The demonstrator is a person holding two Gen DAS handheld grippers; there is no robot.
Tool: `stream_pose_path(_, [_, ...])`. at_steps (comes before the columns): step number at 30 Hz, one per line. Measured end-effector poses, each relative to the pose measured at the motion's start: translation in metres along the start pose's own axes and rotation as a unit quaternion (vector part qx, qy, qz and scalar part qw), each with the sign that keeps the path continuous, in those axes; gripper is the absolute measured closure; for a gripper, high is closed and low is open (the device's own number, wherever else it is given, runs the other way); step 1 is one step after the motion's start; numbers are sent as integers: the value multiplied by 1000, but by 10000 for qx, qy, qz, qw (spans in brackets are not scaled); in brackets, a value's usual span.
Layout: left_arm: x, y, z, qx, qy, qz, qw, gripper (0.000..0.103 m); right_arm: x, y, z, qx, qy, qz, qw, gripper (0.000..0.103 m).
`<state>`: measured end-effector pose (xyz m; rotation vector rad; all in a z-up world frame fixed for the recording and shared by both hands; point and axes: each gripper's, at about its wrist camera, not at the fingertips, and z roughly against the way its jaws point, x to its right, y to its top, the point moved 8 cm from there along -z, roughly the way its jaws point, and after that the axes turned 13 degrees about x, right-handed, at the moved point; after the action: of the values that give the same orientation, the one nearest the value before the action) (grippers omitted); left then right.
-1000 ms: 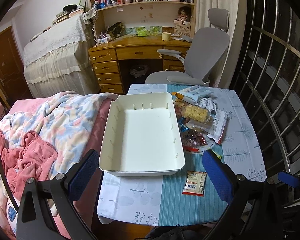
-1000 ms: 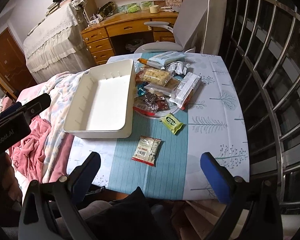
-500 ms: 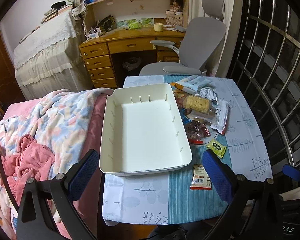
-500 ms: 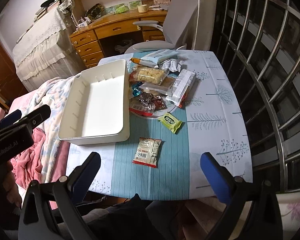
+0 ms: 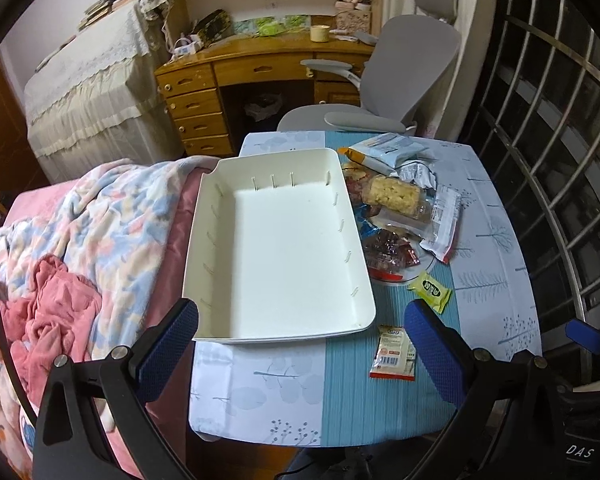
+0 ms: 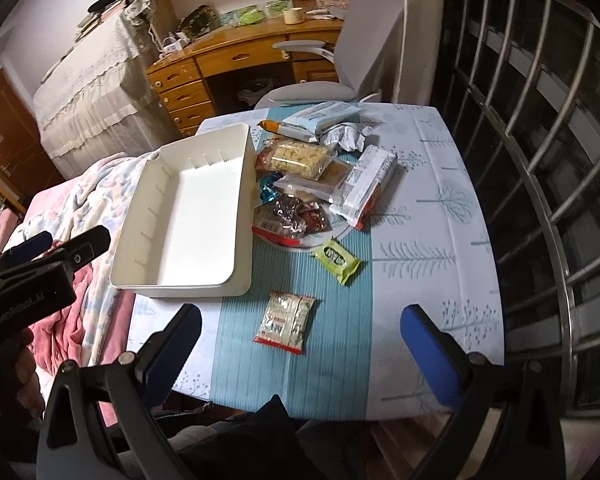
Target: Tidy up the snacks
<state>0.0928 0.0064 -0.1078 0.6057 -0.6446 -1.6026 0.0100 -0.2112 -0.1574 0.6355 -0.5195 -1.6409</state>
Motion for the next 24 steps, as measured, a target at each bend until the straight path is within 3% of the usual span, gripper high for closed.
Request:
stream_pose_path(6, [16, 2, -12, -158, 158, 351, 9991, 1, 19, 21, -19, 19, 289, 362, 9989, 3])
stream_pose_path(12, [36, -14, -32, -562, 363, 748, 9950, 1, 34, 29, -47, -64, 595, 804, 9950, 3])
stream_pose_path(17, [54, -47, -57, -1104, 500, 955, 9880, 7, 41, 25, -73, -180, 821, 1115, 9902, 4])
stream_pose_path(24, [72, -93, -92, -1878, 582, 1238, 9726, 7, 45, 10, -111, -241, 1037, 1444, 9838, 7])
